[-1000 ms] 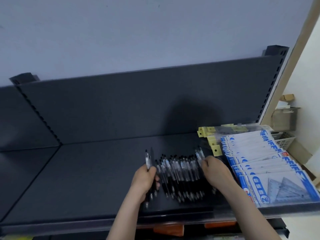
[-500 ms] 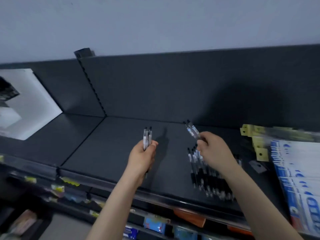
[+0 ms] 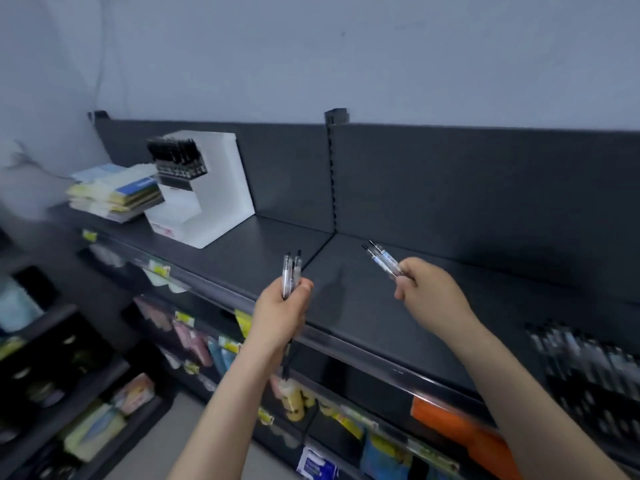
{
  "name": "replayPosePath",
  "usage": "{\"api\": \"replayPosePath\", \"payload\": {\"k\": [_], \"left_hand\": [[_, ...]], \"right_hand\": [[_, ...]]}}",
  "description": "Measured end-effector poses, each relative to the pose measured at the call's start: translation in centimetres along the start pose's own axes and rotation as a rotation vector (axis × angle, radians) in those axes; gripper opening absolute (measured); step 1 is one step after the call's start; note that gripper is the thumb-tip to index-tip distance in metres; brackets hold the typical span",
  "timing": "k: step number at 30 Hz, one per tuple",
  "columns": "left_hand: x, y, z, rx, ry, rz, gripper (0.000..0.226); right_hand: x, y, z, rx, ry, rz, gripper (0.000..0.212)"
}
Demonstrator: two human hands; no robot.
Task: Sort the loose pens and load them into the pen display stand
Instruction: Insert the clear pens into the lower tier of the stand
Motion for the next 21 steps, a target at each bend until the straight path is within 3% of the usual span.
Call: {"api": "replayPosePath", "payload": {"k": [10, 21], "left_hand": [[-21.3, 2.7, -4.4, 0.043, -0.006, 0.193, 0.014], [-35.0, 5.3, -9.3, -0.001, 0.037, 0.363, 0.016]], "right_hand": [[16.3, 1.0, -15.7, -0.213, 0.051, -0.099, 0.014], [30.1, 3.7, -24.8, -0.381, 0.03, -0.231, 0.013]]}}
Point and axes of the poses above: each hand's wrist, its own y-axis towards the middle knuckle, its own x-axis out of the palm, z = x × y, the point moved 5 cm from there along y, towards the middle knuckle, and after that the axes turned 11 degrees about y, right-handed, at the moved point
